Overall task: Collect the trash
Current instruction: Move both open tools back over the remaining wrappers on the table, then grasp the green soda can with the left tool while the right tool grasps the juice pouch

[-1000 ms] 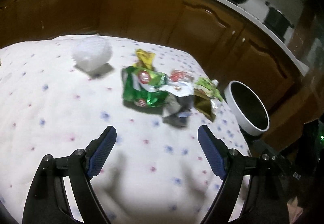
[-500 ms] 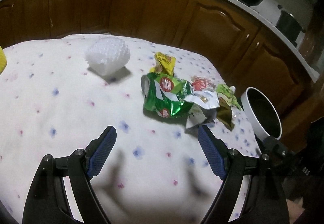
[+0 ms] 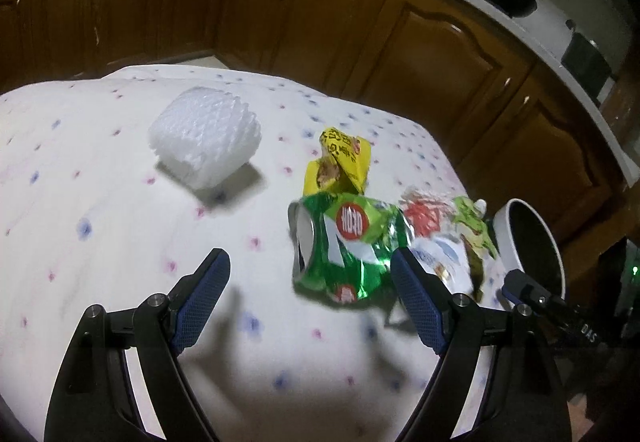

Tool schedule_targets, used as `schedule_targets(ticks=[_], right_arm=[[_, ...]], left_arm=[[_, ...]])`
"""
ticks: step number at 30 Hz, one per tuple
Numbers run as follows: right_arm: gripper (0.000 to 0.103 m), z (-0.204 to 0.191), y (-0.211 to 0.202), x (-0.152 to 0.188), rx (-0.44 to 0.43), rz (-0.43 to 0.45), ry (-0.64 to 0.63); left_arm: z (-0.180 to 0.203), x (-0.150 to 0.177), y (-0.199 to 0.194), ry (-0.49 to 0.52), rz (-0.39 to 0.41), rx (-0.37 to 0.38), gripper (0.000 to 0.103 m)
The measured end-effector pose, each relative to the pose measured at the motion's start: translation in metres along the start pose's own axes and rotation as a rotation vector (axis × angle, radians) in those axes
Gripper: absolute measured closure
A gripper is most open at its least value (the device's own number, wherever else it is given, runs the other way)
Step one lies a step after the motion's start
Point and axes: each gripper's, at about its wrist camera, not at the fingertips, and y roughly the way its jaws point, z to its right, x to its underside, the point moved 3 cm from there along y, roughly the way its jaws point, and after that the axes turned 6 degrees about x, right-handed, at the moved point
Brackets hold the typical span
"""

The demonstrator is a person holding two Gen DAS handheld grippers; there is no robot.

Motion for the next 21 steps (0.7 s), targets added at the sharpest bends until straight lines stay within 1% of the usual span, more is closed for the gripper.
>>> schedule_targets(ticks=[1,3,5,6,8,10,11,12,13,14,15,18,21], right_arm=[[0.02,0.0,0.006,-0.003,0.008,-0.013,0.006],[0.023,0.003,0.017,-0.007,0.025,-0.034,0.018],[0.024,0.007,0.025,-0.011,0.016,-0.047,0.051],[0.025,0.009,0.027,-0.013,0.01,-0.047,0.067],[0.025,0.012,0.031,-0.017,0.003,-0.042,0.096],[0.031,0.013,0.033,-0.021,0.0,-0.037,0.12],[0.042,0.015,0.036,-0.024,0.002,-0.034,0.132],[0.062,0.015,0.038,-0.024,0.011,-0.037,0.134],[0.066,0.016,0.041,-0.025,0.022,-0.041,0.132],[0.067,0.016,0.043,-0.025,0.015,-0.043,0.133],[0.072,0.015,0.043,-0.025,0.012,-0.04,0.127],[0.079,0.011,0.034,-0.025,0.006,-0.011,0.089],[0.083,0.008,0.024,-0.023,-0.001,0.009,0.06]], left_arm=[[0.001,-0.003,0.006,0.007,-0.007,0.003,0.02],[0.001,-0.005,0.014,0.019,-0.018,-0.002,0.025],[0.002,-0.006,0.023,0.021,-0.043,0.009,0.039],[0.001,-0.006,0.026,0.018,-0.054,0.02,0.043],[0.0,-0.005,0.031,0.016,-0.072,0.034,0.063],[0.0,-0.003,0.033,0.014,-0.08,0.06,0.07],[0.0,-0.003,0.032,0.014,-0.074,0.061,0.072],[0.001,-0.002,0.03,0.016,-0.069,0.065,0.073],[0.001,-0.002,0.028,0.018,-0.063,0.073,0.074],[0.002,-0.001,0.026,0.019,-0.058,0.075,0.074],[0.001,-0.001,0.024,0.021,-0.054,0.073,0.075],[0.0,0.001,0.017,0.021,-0.039,0.077,0.075],[-0.002,0.003,0.006,0.012,-0.016,0.075,0.076]])
